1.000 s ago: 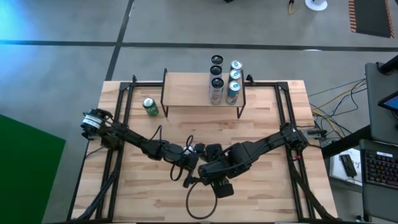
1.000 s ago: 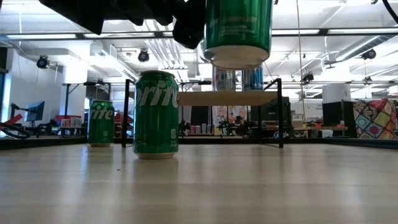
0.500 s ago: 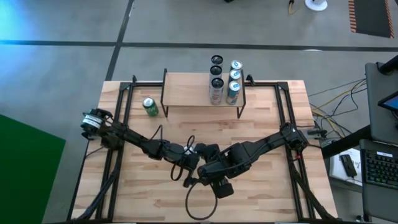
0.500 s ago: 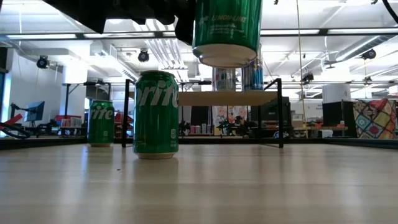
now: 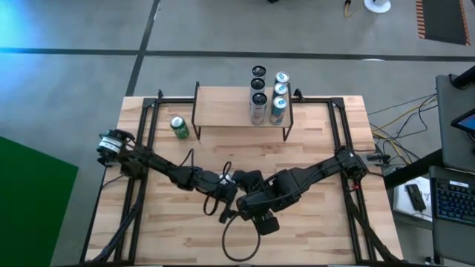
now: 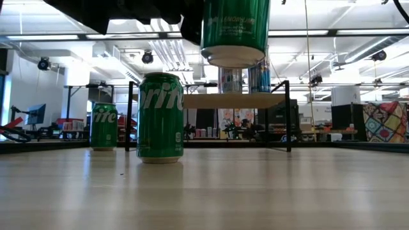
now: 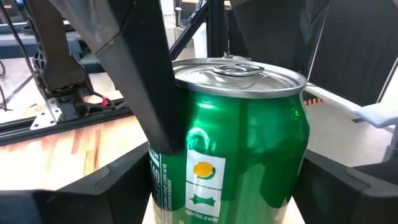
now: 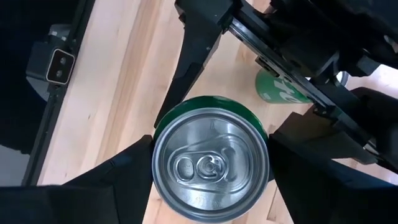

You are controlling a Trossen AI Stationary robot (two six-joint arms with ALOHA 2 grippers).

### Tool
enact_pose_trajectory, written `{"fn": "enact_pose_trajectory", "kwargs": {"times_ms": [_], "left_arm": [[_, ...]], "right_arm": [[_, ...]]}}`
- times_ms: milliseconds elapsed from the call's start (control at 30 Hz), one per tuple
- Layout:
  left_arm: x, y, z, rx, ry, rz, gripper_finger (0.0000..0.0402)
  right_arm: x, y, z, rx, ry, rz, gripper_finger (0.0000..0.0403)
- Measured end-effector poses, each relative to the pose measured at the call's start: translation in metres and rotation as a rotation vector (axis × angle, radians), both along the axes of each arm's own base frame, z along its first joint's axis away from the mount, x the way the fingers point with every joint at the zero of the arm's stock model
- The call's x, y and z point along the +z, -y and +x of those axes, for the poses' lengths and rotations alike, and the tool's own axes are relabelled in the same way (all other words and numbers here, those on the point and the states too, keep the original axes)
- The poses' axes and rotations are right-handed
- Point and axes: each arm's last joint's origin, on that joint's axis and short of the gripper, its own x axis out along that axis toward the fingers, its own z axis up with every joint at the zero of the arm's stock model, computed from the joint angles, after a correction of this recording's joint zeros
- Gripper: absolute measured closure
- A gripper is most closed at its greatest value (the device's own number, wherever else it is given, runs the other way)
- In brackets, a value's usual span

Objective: Sort soda cans
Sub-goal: Put the bottom green soda can on the shelf

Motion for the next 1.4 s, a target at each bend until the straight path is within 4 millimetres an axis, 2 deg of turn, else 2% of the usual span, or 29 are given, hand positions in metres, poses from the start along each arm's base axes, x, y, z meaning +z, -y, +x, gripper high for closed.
{"fn": "enact_pose_trajectory", "kwargs": {"times_ms": [100,233,367,500,633,800,967,1067,1167,1400], "left_arm": [[0.0,-0.001,0.0,0.019,0.004,0.016,0.01],[0.0,-0.005,0.002,0.131,0.009,0.031,0.0099],[0.0,-0.009,0.002,0.179,0.01,0.032,0.0101],[-0.001,-0.01,0.002,0.17,0.006,0.024,0.0101],[0.007,-0.014,0.001,0.177,0.033,0.028,0.0101],[0.019,-0.026,-0.015,0.199,0.069,0.034,0.0101],[0.035,-0.055,-0.054,0.294,0.153,0.016,0.0101],[0.043,-0.081,-0.075,0.37,0.189,0.011,0.0101],[0.053,-0.112,-0.089,0.449,0.216,0.02,0.0101],[0.079,-0.193,-0.092,0.436,0.209,0.04,0.0101]], "right_arm": [[0.0,-0.001,-0.001,-0.043,0.008,-0.025,0.0115],[0.007,-0.001,-0.008,-0.212,0.093,-0.146,0.01],[0.025,-0.002,-0.03,-0.328,0.172,-0.237,0.0102],[0.043,-0.018,-0.057,-0.37,0.286,-0.265,0.011],[0.044,-0.029,-0.081,-0.432,0.371,-0.315,0.0113],[0.017,-0.033,-0.111,-0.521,0.407,-0.373,0.0113],[-0.024,-0.021,-0.129,-0.597,0.464,-0.314,0.0113],[-0.048,-0.011,-0.134,-0.596,0.523,-0.231,0.0115],[-0.066,0.001,-0.135,-0.578,0.579,-0.138,0.0115],[-0.097,0.025,-0.141,-0.552,0.726,-0.021,0.0115]]}}
